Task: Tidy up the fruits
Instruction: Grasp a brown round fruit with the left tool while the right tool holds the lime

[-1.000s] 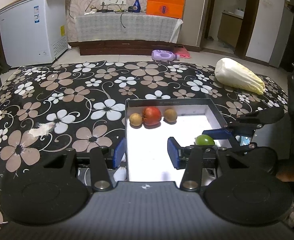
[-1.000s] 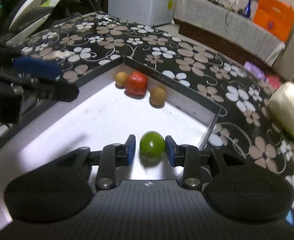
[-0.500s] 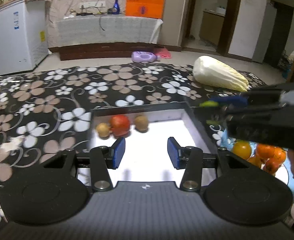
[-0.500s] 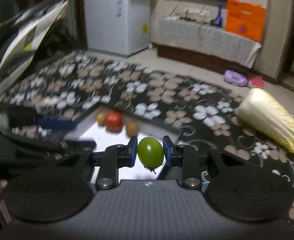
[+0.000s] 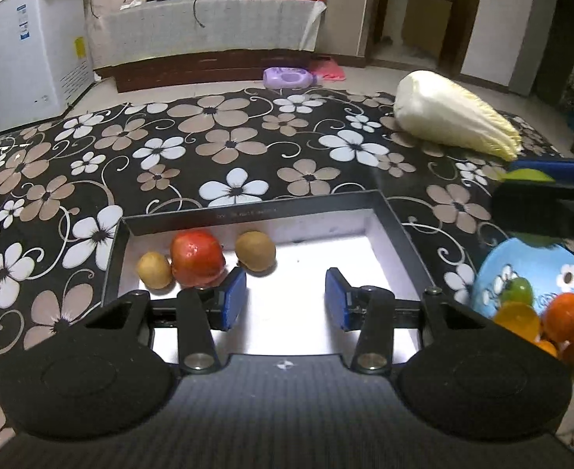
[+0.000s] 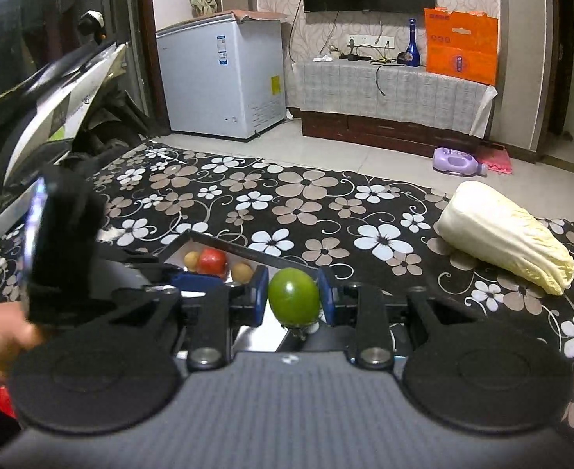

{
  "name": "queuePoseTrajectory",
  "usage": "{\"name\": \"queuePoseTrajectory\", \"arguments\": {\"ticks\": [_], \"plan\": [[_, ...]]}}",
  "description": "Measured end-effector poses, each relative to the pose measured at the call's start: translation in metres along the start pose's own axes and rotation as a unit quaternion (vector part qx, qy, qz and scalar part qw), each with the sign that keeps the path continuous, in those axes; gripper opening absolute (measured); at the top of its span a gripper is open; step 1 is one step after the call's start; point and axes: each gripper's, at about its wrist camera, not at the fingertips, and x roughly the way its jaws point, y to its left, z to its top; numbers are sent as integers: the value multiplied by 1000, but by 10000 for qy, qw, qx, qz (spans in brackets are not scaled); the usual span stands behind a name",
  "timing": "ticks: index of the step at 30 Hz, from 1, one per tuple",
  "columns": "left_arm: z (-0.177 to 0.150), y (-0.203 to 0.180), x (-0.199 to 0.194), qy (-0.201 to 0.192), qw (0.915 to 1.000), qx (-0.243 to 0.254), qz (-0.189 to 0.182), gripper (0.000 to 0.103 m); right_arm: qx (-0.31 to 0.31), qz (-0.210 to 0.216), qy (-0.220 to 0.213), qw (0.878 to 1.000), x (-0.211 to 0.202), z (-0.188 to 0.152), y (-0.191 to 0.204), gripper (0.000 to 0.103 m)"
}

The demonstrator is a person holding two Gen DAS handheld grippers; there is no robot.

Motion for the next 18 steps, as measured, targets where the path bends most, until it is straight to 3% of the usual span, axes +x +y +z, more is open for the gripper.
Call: {"name": "queuePoseTrajectory", "arguments": {"ticks": [10,13,14,17,18], "plan": [[6,0,18,-92,9992,102,364,51,-34,90,0,10000,-4,-1,1,31],[7,4,20,-130,9995,9,304,51,-57,109,19,9999,-3,-2,2,31],[7,2,21,-167,9993,36,331,48,-70,122,23,9999,-3,-2,2,31],[7,0,22,-245,9991,68,325,28,-101,143,45,9998,-2,-2,4,31],[7,-1,22,-239,9991,57,342,28,-110,146,56,9998,-2,-2,5,31]]}}
